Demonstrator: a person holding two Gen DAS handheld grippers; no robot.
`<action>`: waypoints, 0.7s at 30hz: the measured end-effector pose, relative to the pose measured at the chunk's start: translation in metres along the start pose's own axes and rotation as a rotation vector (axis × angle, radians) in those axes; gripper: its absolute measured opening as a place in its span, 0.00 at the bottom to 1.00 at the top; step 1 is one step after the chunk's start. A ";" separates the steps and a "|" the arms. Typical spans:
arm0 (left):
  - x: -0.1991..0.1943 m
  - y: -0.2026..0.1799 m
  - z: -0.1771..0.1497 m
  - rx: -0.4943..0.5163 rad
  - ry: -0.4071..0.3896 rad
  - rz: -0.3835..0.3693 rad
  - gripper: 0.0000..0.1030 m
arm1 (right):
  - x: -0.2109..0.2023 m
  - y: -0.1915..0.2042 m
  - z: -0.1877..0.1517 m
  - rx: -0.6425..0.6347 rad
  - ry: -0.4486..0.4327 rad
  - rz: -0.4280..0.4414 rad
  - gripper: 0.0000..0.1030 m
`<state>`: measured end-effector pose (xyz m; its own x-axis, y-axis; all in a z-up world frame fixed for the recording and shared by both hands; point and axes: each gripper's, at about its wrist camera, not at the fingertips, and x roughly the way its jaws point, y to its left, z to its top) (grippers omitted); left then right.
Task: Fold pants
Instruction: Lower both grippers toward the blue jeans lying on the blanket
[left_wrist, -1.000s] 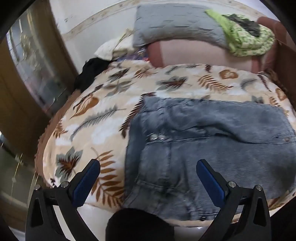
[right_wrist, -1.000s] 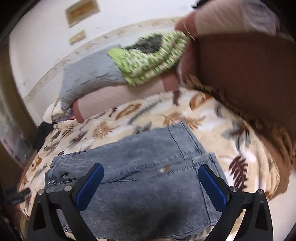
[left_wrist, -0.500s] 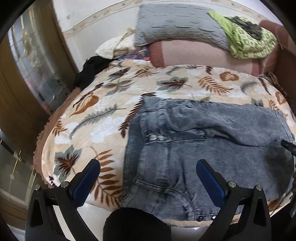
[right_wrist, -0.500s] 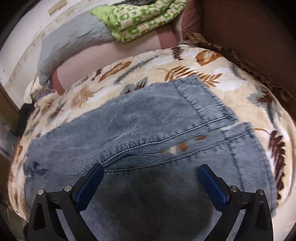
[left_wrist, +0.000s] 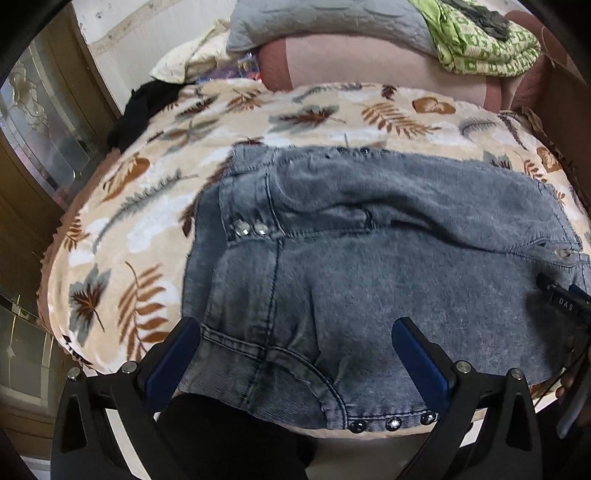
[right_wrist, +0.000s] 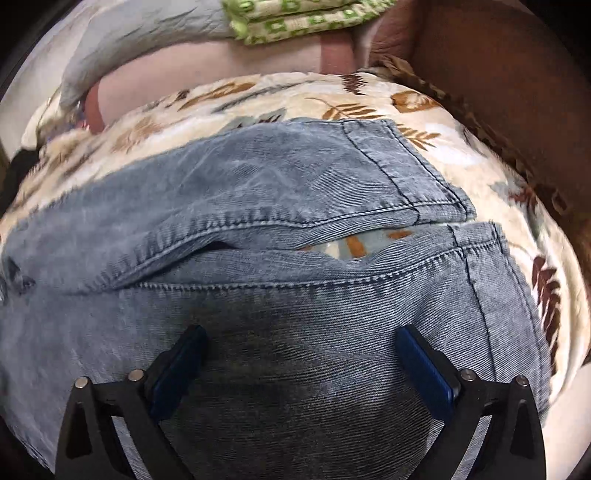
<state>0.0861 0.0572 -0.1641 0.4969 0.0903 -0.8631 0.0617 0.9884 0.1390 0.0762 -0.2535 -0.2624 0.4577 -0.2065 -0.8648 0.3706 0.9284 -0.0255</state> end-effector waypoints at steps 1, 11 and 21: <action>0.002 -0.001 -0.001 0.002 0.005 -0.001 1.00 | -0.001 0.002 -0.002 -0.020 -0.006 -0.012 1.00; 0.017 0.001 -0.006 -0.011 0.056 -0.004 1.00 | -0.003 0.004 -0.004 -0.059 -0.069 -0.015 1.00; 0.010 0.020 0.009 -0.043 0.022 0.025 1.00 | -0.014 0.007 0.002 -0.120 -0.090 -0.043 1.00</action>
<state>0.1003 0.0764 -0.1657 0.4785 0.1177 -0.8701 0.0121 0.9900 0.1405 0.0742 -0.2445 -0.2493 0.5161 -0.2690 -0.8132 0.2949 0.9472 -0.1261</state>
